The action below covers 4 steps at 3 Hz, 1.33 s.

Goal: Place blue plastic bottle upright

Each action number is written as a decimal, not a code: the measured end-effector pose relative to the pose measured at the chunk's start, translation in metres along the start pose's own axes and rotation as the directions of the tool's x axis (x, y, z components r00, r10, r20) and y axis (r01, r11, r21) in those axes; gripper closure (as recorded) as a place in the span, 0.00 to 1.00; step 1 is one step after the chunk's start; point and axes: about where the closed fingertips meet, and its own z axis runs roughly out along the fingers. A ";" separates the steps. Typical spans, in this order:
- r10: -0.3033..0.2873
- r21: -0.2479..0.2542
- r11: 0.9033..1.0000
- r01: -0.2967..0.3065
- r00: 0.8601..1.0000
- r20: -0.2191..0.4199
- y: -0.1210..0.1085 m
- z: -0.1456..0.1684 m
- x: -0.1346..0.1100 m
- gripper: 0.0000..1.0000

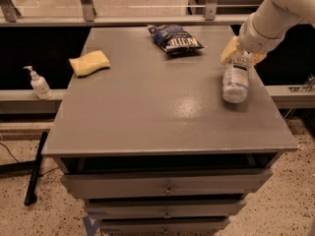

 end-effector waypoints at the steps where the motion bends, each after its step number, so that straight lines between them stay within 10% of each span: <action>1: -0.112 -0.166 0.977 0.135 0.984 0.139 0.037 -0.013 -0.005 1.00; 2: -0.153 -0.314 0.913 0.260 0.933 0.327 0.074 -0.031 -0.016 1.00; 3: -0.064 -0.407 0.847 0.343 0.824 0.563 0.078 -0.066 -0.034 1.00; 4: 0.040 -0.406 0.844 0.351 0.713 0.700 0.043 -0.085 -0.046 1.00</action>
Offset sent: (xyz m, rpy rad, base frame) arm 0.0241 0.1190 0.1252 0.2329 -0.8722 0.6407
